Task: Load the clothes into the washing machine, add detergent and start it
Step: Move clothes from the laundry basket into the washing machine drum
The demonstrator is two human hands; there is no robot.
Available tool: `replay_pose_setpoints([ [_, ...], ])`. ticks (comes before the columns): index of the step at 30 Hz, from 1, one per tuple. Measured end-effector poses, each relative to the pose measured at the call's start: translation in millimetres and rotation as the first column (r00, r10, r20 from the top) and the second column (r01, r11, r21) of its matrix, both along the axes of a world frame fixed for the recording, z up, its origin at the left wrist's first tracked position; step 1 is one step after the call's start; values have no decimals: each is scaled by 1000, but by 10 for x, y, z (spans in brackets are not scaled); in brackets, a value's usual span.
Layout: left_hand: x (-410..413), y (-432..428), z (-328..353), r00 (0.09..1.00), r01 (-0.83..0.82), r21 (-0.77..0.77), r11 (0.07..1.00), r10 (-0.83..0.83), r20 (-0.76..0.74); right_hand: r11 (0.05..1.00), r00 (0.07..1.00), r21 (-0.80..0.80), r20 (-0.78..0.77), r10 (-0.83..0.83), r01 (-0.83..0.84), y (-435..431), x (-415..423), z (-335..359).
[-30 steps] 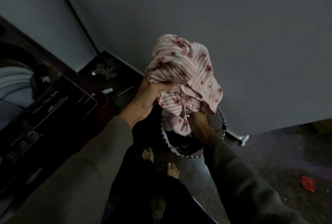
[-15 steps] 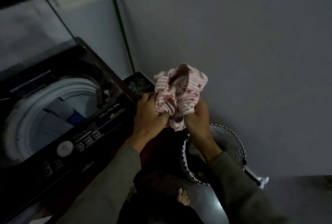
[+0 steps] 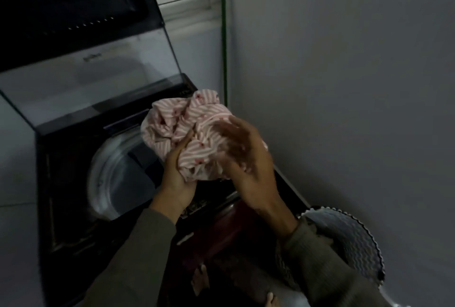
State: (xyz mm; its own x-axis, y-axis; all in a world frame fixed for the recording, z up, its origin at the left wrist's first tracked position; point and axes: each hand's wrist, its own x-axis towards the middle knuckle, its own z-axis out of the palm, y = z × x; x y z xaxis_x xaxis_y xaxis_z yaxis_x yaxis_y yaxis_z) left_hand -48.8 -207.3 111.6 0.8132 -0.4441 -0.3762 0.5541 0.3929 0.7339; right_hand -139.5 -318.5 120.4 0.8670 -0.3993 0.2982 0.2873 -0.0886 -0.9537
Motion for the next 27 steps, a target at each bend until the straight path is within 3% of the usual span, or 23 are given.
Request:
replay_pose_setpoints([
  [3,223,273,-31,1000,-24,-60,998,23,-5,958,951,-3,-125,-285,287,-157,165,-142],
  [6,437,498,47,998,-61,-159,985,56,-33,972,934,-199,-307,-181,122,-299,376,-329],
  [7,503,544,59,995,-89,-214,973,76,-67,947,932,-315,-324,-164,57,-296,457,-373],
  [9,595,653,147,985,-156,-248,956,130,-114,923,954,-384,-279,-112,-4,-231,642,-465],
  [12,829,837,80,979,-181,-203,962,155,-135,973,926,-210,-338,-165,97,-12,866,-523],
  [14,1003,975,15,980,-155,-84,984,142,-140,983,885,105,-457,-89,153,114,1049,-571],
  [17,1208,1133,-70,990,-120,20,993,121,-68,847,909,529,-376,180,51,337,1276,-473],
  [20,1330,1232,-90,997,-80,115,990,79,13,752,893,651,-268,361,-108,543,1403,-356],
  [23,1432,1290,-149,996,-75,182,980,66,57,673,886,724,-204,417,-150,646,1545,-353],
  [27,1504,1396,-365,965,-154,331,931,69,254,728,790,658,-336,512,-192,805,1650,-432],
])
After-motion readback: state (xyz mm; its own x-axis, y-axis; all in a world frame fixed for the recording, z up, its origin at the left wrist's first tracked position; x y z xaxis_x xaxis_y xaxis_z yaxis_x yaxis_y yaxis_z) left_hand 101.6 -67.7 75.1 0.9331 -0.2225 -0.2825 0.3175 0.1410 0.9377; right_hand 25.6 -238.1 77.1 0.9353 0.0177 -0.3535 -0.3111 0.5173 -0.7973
